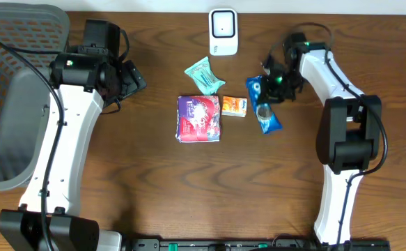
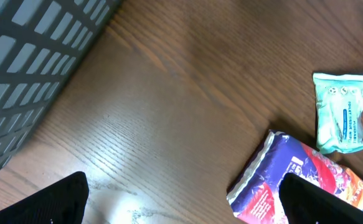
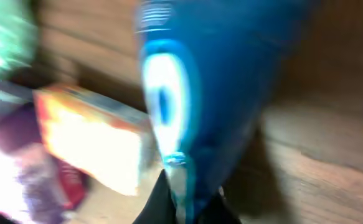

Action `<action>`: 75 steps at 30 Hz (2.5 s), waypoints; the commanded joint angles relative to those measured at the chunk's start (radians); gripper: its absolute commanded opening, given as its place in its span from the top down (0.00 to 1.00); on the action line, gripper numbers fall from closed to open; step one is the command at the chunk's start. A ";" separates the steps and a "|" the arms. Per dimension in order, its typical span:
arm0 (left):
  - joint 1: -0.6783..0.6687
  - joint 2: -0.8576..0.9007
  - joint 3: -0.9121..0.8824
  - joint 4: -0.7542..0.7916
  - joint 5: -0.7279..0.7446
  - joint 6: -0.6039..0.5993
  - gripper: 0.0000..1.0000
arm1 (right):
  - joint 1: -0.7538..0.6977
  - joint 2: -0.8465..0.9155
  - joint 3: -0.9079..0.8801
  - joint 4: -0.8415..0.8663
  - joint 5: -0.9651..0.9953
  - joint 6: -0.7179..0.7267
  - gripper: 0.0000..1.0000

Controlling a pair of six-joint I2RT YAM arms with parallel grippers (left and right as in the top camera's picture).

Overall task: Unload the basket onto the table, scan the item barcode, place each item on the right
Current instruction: 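Carry the Oreo pack up to the scanner face, then swing the Oreo pack to the right table edge and drop it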

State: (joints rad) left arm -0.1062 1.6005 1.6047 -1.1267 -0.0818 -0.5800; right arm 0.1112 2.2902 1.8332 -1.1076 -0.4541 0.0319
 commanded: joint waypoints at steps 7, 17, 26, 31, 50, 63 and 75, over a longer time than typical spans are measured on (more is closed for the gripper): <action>0.003 0.000 0.003 -0.006 -0.013 -0.008 0.02 | 0.025 -0.007 0.233 0.103 -0.175 0.211 0.99; 0.003 0.000 0.003 -0.006 -0.013 -0.008 0.02 | 0.144 -0.006 0.234 0.636 -0.045 0.555 0.99; 0.003 0.000 0.003 -0.006 -0.013 -0.008 0.02 | 0.219 0.008 0.233 0.900 0.356 0.578 0.99; 0.003 0.000 0.003 -0.006 -0.013 -0.008 0.02 | 0.223 0.059 0.233 0.986 0.373 0.623 0.99; 0.003 0.000 0.003 -0.006 -0.013 -0.009 0.02 | -0.032 -0.089 0.235 0.752 0.284 0.534 0.99; 0.003 0.000 0.003 -0.006 -0.013 -0.008 0.02 | -0.444 -0.105 0.234 0.252 0.420 0.136 0.99; 0.003 0.000 0.003 -0.006 -0.013 -0.008 0.02 | -0.656 -0.001 0.233 0.167 0.534 0.147 0.01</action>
State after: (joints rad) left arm -0.1062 1.6005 1.6047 -1.1267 -0.0818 -0.5800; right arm -0.5274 2.2593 2.0586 -0.9230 0.0692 0.1715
